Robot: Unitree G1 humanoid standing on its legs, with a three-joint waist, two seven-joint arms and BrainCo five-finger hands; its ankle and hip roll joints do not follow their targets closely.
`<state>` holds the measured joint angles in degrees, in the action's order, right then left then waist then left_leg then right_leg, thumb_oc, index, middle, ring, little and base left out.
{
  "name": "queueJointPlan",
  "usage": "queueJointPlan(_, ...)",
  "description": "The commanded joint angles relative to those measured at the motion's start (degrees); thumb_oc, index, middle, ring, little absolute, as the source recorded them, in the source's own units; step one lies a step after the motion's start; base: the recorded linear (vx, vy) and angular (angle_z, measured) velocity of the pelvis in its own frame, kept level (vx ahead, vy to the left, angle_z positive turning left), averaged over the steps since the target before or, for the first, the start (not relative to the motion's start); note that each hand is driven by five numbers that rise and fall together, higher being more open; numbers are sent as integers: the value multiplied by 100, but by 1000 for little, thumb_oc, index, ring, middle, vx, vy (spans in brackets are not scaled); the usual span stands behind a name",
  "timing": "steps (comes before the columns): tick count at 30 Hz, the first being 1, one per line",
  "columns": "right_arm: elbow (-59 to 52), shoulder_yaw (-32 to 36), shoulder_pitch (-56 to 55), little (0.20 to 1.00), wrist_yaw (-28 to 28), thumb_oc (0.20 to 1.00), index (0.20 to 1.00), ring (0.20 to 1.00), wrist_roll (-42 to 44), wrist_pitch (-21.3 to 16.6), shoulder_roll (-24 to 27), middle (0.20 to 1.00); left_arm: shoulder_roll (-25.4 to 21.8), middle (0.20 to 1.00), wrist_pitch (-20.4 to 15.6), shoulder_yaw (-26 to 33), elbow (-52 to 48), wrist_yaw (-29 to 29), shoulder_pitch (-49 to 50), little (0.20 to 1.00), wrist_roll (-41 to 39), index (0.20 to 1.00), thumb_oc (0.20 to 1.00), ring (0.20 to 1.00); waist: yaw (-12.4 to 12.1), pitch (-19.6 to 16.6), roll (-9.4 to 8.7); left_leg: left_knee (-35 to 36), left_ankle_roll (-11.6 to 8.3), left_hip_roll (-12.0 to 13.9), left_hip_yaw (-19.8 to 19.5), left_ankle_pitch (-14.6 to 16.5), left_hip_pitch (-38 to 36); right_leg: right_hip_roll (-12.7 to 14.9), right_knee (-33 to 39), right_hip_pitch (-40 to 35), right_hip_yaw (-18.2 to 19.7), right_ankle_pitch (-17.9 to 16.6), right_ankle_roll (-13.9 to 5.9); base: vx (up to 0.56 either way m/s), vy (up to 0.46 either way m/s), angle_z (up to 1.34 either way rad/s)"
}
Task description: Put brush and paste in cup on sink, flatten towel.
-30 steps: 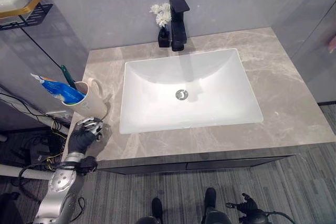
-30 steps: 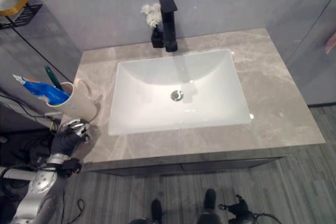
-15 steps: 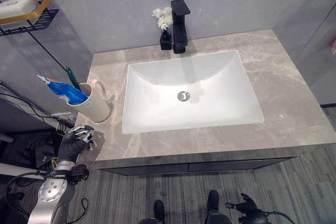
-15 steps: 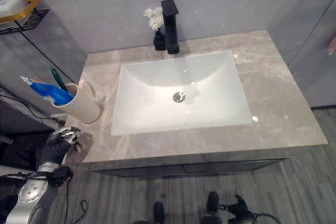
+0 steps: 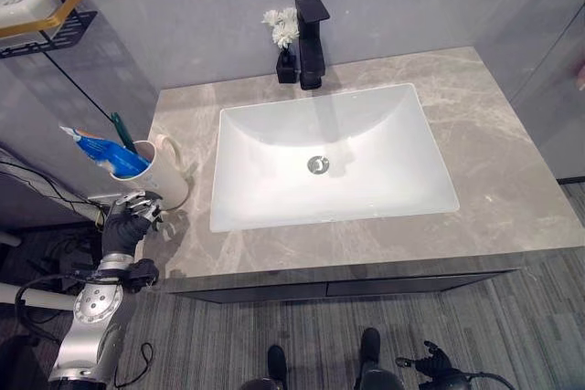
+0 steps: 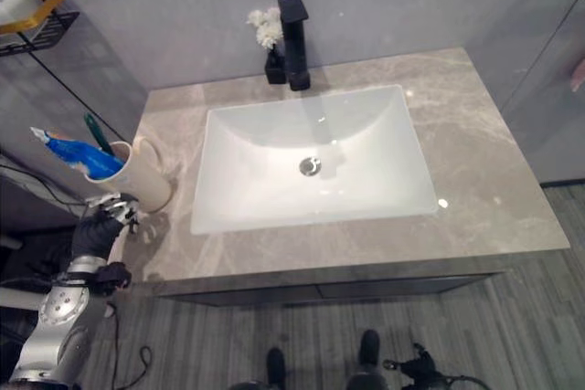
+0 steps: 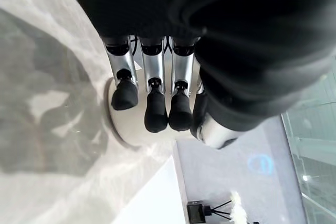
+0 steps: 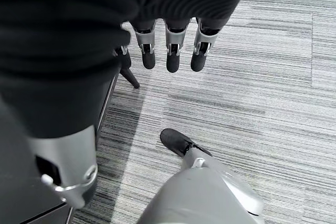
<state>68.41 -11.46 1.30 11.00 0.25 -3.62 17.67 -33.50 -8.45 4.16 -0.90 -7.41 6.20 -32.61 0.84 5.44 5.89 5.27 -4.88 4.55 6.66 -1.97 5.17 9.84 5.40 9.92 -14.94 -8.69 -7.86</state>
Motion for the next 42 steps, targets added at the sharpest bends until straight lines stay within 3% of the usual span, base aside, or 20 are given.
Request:
queueJointPlan(1,23,-55,291,1000,20,1000,1000,1000,72,28,-53,1000,-269,200,-227,363,47,-201,-569,200,181,200,200,200,54,263,-216,-27,-116,135,178,-13,-70,205,-40,-329,202,192,-165,0,0,0)
queueJointPlan(26,61,-73,350,1000,-5,1000,1000,1000,24,29,-55,1000,-113,200,-168,471,349,-70,-204,200,115,200,200,200,32,349,-269,-27,-105,148,208,-21,-19,182,-40,-230,271,172,-152,0,0,0)
queueJointPlan(42,-10,-117,344,1000,-29,1000,1000,1000,66,64,-12,1000,-283,200,-137,308,950,-249,-878,200,340,200,200,200,124,431,-363,-27,-101,151,268,-37,97,160,-40,-38,386,107,-168,0,0,0)
